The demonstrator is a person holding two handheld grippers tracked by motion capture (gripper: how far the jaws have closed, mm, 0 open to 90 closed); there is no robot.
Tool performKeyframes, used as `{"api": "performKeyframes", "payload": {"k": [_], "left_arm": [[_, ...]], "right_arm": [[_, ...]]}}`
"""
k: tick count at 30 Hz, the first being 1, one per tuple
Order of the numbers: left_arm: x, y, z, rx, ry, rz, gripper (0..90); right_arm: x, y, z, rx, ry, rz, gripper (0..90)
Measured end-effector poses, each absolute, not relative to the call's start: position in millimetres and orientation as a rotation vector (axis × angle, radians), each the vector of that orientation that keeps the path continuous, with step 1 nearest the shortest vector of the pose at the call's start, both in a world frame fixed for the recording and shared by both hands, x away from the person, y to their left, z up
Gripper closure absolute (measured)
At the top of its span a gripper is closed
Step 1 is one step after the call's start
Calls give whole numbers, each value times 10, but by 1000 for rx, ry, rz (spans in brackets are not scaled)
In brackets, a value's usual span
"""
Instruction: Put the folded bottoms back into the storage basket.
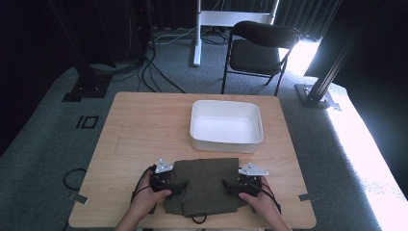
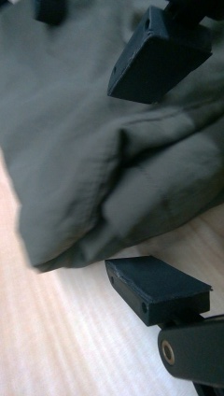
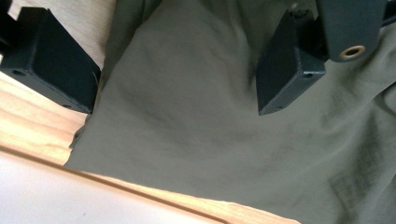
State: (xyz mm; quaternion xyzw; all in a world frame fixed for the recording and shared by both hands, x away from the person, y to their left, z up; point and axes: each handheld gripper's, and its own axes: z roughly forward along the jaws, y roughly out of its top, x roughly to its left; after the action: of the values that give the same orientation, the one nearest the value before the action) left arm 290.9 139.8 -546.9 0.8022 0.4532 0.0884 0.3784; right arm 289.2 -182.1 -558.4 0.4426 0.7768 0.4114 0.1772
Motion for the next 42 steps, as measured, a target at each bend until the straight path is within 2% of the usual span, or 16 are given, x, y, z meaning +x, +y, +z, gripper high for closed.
{"api": "performKeyframes", "payload": {"k": [8,9,16,17,18,19,20,22,23,24,26,30,35,42], "left_arm": [[2884,1395,-5499,2063,1133,271,157],[2870,1356,-5553,2047,1090,328,154],[2851,1294,-5556,2072,1099,386,144],[2846,1286,-5554,2073,1077,378,166],[2838,1287,-5550,2072,1042,355,241],[2832,1289,-5549,2065,1026,331,354],[2825,1281,-5550,2053,1031,320,448],[2831,1286,-5552,2038,1034,292,572],[2838,1291,-5552,2029,1039,281,654],[2845,1285,-5549,2031,1017,286,699],[2862,1282,-5534,2035,989,284,744],[2862,1282,-5464,2017,973,262,773],[2864,1274,-5333,1955,979,220,787],[2887,1261,-5083,1936,935,237,791]], "right_arm": [[2924,-1825,-5605,1281,2264,1110,140],[2921,-1810,-5605,1269,2267,1093,140],[2915,-1798,-5605,1270,2264,1085,150],[2913,-1793,-5605,1265,2262,1083,183],[2902,-1785,-5602,1246,2265,1088,255],[2890,-1774,-5599,1226,2273,1099,325],[2879,-1765,-5597,1216,2274,1112,425],[2854,-1740,-5587,1198,2298,1142,631],[2845,-1724,-5578,1179,2317,1147,712],[2839,-1706,-5566,1156,2334,1139,752],[2836,-1681,-5533,1132,2352,1095,779],[2842,-1699,-5442,1181,2385,1083,792],[2824,-1750,-5281,1183,2378,1132,793],[2784,-1808,-4953,1171,2336,1225,798]]}}
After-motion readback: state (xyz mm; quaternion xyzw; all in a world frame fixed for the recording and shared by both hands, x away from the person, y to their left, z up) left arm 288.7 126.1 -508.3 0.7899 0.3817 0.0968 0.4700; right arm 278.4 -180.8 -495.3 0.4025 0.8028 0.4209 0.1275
